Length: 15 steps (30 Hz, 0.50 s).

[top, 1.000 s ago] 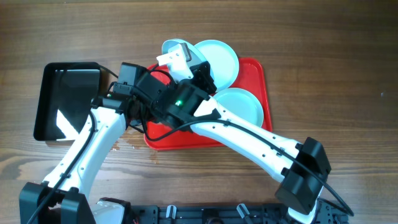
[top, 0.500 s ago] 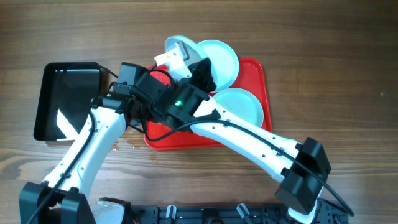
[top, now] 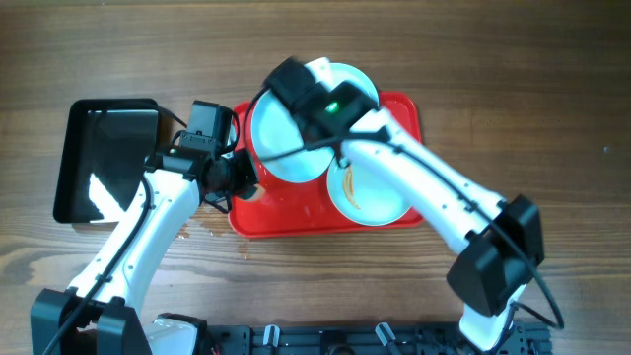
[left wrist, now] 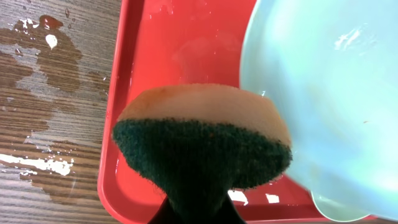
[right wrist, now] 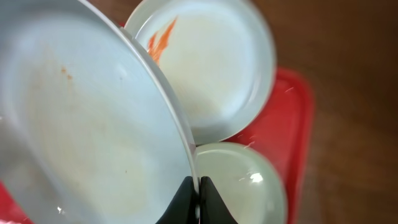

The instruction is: Clean dirty plates on tray and stack at the side

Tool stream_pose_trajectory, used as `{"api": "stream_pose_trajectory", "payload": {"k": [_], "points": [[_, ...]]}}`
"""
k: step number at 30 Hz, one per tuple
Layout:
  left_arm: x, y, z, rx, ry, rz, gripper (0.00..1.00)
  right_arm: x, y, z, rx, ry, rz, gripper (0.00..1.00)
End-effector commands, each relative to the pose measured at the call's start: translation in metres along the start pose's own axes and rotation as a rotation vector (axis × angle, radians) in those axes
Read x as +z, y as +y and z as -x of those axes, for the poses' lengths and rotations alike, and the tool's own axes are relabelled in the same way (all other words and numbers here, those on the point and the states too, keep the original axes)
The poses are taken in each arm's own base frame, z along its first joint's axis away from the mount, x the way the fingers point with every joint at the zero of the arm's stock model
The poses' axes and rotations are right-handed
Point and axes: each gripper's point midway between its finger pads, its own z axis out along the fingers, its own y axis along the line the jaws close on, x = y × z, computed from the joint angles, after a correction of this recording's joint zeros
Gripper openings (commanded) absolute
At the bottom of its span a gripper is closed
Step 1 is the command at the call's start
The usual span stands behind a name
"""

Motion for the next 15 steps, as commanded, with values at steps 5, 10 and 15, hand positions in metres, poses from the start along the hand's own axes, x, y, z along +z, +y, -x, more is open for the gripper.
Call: {"api": "stream_pose_trajectory", "payload": {"k": [5, 10, 15], "points": [[-0.01, -0.028, 0.003, 0.103, 0.004, -0.149, 0.04, 0.014, 0.021, -0.023, 0.106, 0.17, 0.362, 0.04], [-0.014, -0.047, 0.002, 0.18, 0.007, -0.248, 0.04, 0.045, 0.034, -0.055, 0.134, 0.236, 0.402, 0.04], [-0.014, -0.047, 0.003, 0.183, 0.001, -0.249, 0.04, 0.071, 0.045, -0.08, 0.183, 0.261, 0.435, 0.04]]}}
